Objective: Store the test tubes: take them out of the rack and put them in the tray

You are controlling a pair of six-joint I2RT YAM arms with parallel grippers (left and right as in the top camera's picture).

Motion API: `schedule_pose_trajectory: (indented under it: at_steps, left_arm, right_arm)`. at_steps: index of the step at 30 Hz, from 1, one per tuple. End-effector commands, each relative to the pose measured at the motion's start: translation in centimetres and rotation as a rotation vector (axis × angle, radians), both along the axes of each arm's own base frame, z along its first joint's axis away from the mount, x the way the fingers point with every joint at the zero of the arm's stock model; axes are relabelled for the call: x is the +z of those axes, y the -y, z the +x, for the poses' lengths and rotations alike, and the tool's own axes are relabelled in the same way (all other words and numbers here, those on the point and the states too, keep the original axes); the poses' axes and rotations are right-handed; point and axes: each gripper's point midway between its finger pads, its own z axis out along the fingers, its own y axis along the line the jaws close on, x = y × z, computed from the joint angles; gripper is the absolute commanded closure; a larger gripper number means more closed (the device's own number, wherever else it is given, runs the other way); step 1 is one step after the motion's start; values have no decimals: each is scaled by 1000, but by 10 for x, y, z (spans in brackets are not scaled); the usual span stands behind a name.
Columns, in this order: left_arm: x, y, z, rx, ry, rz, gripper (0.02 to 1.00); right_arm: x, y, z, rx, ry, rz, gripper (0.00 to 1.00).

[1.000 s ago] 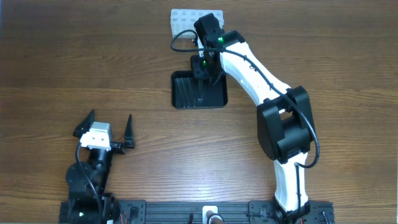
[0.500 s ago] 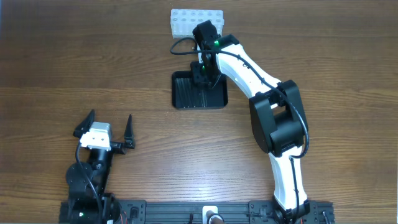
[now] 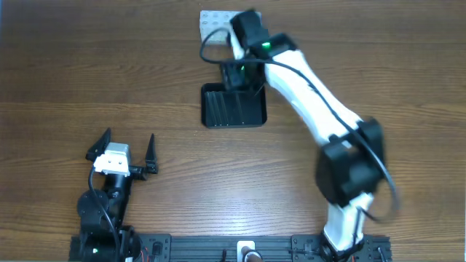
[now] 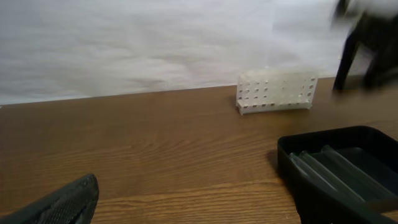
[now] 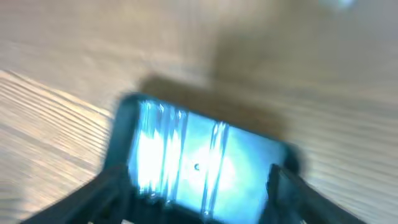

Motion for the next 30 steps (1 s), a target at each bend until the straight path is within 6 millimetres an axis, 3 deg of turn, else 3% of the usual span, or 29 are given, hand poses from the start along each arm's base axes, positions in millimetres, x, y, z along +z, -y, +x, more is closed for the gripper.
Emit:
schedule_pose_trajectory:
  at_steps: [1, 2, 6, 10, 12, 16, 21, 30]
  left_arm:
    - [-2, 1, 0, -9, -3, -12, 18]
    - [-2, 1, 0, -9, -3, -12, 20]
    - [-2, 1, 0, -9, -3, -12, 20]
    - [-2, 1, 0, -9, -3, -12, 18]
    - [-2, 1, 0, -8, -3, -12, 18]
    - [-2, 1, 0, -9, -3, -12, 20]
    - [-2, 1, 0, -9, -3, -12, 20]
    - [-2, 1, 0, -9, -3, -12, 20]
  right_arm:
    - [120, 51, 8, -39, 366, -94, 51]
    - [135, 61, 8, -43, 421, -98, 9]
    - [189, 108, -3, -124, 624, -68, 7]
    - [204, 156, -31, -220, 731, -62, 7]
    - [197, 177, -52, -252, 770, -86, 7]
    - [172, 200, -82, -299, 835, -96, 9]
    - [122, 216, -122, -347, 963, -72, 9]
    - [70, 239, -170, -461, 1036, -74, 9]
